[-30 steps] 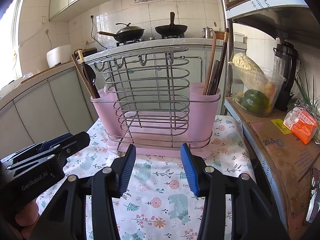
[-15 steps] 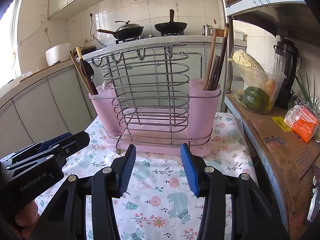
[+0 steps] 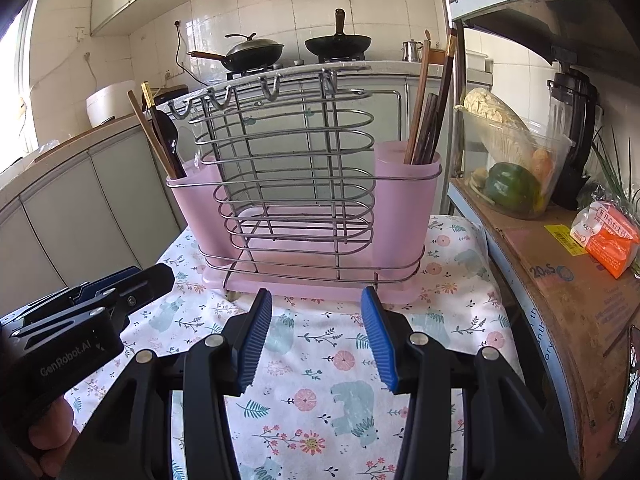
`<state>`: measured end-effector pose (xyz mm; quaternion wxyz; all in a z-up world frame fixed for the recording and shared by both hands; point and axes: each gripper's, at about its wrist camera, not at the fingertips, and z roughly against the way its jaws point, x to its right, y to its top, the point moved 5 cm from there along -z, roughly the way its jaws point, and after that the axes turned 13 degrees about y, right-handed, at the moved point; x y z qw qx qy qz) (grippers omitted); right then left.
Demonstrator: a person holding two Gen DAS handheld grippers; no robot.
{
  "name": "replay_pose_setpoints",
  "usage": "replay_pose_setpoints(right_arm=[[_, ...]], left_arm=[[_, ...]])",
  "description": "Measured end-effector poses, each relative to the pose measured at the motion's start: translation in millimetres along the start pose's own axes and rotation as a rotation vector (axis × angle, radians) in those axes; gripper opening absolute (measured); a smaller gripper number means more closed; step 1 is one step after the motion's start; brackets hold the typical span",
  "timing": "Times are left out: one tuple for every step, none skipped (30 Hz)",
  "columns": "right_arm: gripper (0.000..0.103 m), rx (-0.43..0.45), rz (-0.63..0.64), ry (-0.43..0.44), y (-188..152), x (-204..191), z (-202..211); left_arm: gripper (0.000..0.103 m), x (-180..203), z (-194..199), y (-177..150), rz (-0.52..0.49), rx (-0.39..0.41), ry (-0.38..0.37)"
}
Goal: Organize utensils
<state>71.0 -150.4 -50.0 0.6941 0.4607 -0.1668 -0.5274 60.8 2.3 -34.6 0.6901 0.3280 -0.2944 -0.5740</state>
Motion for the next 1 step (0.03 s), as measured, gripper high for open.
replay_pose_setpoints(right_arm=[[0.046,-0.005,-0.005,0.000,-0.8,2.0,-1.3]], left_arm=[[0.040,-0.9,-2.3,-0.3,0.000,-0.007,-0.001]])
